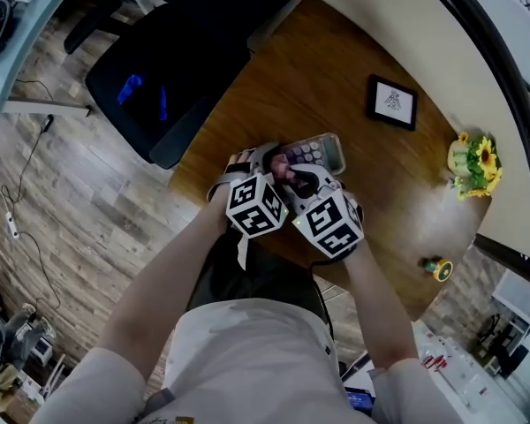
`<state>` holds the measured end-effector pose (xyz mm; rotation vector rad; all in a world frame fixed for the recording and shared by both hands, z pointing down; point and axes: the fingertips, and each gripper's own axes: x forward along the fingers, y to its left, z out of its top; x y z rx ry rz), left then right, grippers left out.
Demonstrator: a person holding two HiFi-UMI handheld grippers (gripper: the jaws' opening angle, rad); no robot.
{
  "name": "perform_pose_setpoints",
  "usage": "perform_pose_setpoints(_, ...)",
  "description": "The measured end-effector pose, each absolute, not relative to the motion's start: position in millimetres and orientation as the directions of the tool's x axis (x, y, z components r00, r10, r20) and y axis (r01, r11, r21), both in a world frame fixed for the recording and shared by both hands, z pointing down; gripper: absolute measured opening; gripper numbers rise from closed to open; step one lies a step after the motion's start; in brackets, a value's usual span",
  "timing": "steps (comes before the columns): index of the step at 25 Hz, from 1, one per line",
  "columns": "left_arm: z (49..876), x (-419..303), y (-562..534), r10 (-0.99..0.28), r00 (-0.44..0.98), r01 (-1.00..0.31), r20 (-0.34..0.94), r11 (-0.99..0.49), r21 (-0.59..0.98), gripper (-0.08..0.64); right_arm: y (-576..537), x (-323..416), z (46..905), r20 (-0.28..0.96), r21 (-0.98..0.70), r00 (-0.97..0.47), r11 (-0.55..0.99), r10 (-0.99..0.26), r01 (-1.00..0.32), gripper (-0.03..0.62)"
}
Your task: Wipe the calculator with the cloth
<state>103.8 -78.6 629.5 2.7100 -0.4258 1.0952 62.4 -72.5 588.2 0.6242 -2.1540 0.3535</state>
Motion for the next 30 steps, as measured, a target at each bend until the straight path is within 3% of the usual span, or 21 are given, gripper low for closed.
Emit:
perform_pose_setpoints(14, 630.5, 108.1, -79.2, -0.194, 0.689, -0.331, 0.698, -0.942, 0.064, 0.486, -90.2, 101.0, 594.9, 0.789, -0.039, -0.497, 0.779, -0.360, -0.626, 0.045)
perform_pose_setpoints(18, 630.2, 109.3, -79.0, -0.194, 0.690, -0.330, 0.698, -0.942, 0.064, 0.486, -101.0, 132.9, 594.3, 0.804, 0.014, -0.432, 0.738, -0.409, -0.675, 0.044)
perform_pose_setpoints(22, 629.8, 107.5, -78.5, -0.194, 0.689, -0.330, 0.698, -0.942, 0.064, 0.485, -108.1, 145.4, 594.4, 0.836, 0.076, -0.384, 0.776, -0.392, -0.627, 0.044)
perform_pose_setpoints(27, 630.2, 108.0, -79.3, -0.194, 0.689, -0.329, 0.698, -0.942, 0.064, 0.486, -121.9, 186.8, 585.2, 0.830, 0.173, -0.262, 0.673, -0.493, -0.719, 0.044)
perform_pose_setpoints(30, 630.5, 108.0, -78.8, -0.194, 0.689, -0.329, 0.698, -0.942, 0.063, 0.486, -129.4, 177.2, 550.5, 0.747, 0.144, -0.322, 0.613, -0.582, -0.777, 0.044)
